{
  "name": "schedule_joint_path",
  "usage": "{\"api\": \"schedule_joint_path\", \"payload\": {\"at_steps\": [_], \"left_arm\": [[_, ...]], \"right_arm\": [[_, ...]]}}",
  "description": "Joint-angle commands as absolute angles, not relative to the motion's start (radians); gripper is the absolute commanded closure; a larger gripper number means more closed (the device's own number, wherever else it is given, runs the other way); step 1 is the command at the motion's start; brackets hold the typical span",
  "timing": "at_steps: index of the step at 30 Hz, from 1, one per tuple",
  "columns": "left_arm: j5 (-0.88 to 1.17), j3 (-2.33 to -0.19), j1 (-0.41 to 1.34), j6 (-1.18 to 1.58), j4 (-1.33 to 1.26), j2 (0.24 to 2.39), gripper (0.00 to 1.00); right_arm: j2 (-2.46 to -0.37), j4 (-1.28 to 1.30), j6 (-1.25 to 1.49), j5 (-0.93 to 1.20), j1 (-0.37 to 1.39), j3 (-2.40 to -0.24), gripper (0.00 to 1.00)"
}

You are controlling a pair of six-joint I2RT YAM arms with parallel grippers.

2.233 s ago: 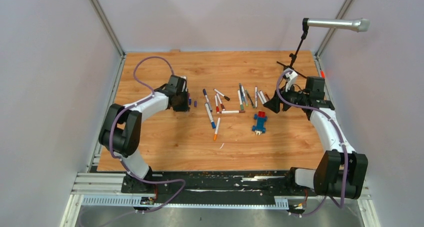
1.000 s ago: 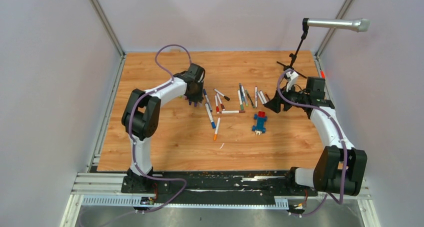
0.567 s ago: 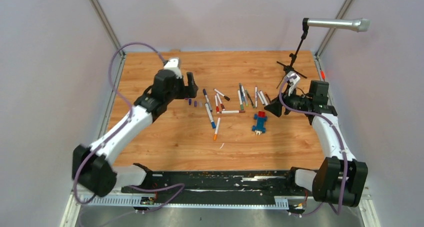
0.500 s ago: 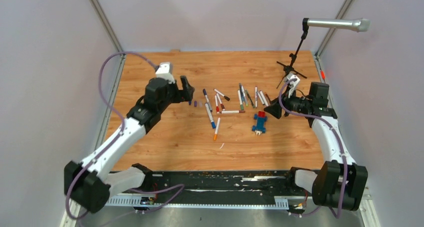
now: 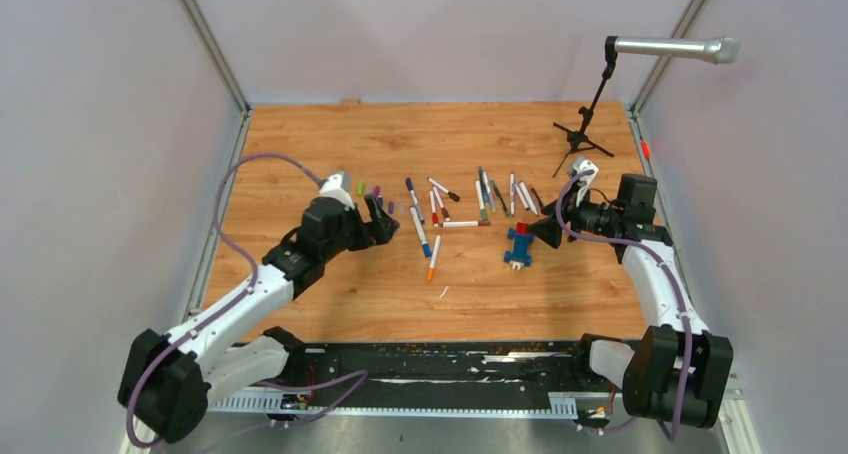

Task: Open the pen caps
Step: Pick up the pen from the center of the board.

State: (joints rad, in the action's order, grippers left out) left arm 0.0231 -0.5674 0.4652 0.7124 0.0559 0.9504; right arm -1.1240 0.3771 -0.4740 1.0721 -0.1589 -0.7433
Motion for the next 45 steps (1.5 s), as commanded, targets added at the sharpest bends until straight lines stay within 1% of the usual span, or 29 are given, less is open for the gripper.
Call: {"api": "schedule_joint_path", "payload": {"at_steps": [1, 4, 5, 8, 9, 13, 16, 17, 23, 26, 29, 35, 37, 41, 45], "left_arm": [[-0.215, -0.694, 0.664, 0.761, 0.174, 1.082, 0.02], [-0.369, -0.863, 0.739, 0.82, 0.366, 1.274, 0.03], [-0.398, -0.938, 0.744, 0.831, 0.446, 1.347, 0.05], [-0.415, -1.126, 0.747, 0.838, 0.604, 1.547, 0.17], [-0.404, -1.175, 0.748, 0.836, 0.622, 1.594, 0.21], [-0.366, -1.211, 0.755, 0.846, 0.547, 1.688, 0.3], [-0.336, -1.271, 0.755, 0.846, 0.548, 1.759, 0.37], [-0.327, -1.288, 0.756, 0.846, 0.554, 1.779, 0.39], [-0.314, -1.337, 0.758, 0.837, 0.552, 1.871, 0.4], [-0.316, -1.358, 0.758, 0.828, 0.563, 1.909, 0.42], [-0.312, -1.374, 0.758, 0.824, 0.57, 1.939, 0.47], [-0.307, -1.396, 0.758, 0.816, 0.583, 1.976, 0.53], [-0.304, -1.399, 0.758, 0.813, 0.584, 1.985, 0.56], [-0.304, -1.397, 0.758, 0.81, 0.585, 1.996, 0.6], [-0.307, -1.396, 0.758, 0.809, 0.582, 1.999, 0.68]], "right_arm": [[-1.138, 0.373, -0.523, 1.084, -0.167, -0.775, 0.31], [-1.142, 0.373, -0.524, 1.074, -0.169, -0.774, 0.31], [-1.143, 0.373, -0.524, 1.073, -0.169, -0.775, 0.31], [-1.147, 0.374, -0.524, 1.071, -0.17, -0.776, 0.31], [-1.149, 0.375, -0.525, 1.068, -0.17, -0.778, 0.31], [-1.147, 0.379, -0.524, 1.062, -0.17, -0.781, 0.31], [-1.146, 0.379, -0.523, 1.064, -0.17, -0.781, 0.31], [-1.147, 0.378, -0.524, 1.065, -0.17, -0.782, 0.31], [-1.152, 0.387, -0.525, 1.07, -0.17, -0.788, 0.31], [-1.15, 0.387, -0.524, 1.071, -0.17, -0.788, 0.31], [-1.149, 0.387, -0.524, 1.073, -0.17, -0.789, 0.31], [-1.146, 0.388, -0.523, 1.075, -0.17, -0.79, 0.31], [-1.147, 0.388, -0.524, 1.075, -0.17, -0.79, 0.31], [-1.146, 0.391, -0.524, 1.075, -0.17, -0.792, 0.31], [-1.146, 0.394, -0.525, 1.076, -0.17, -0.794, 0.31]]}}
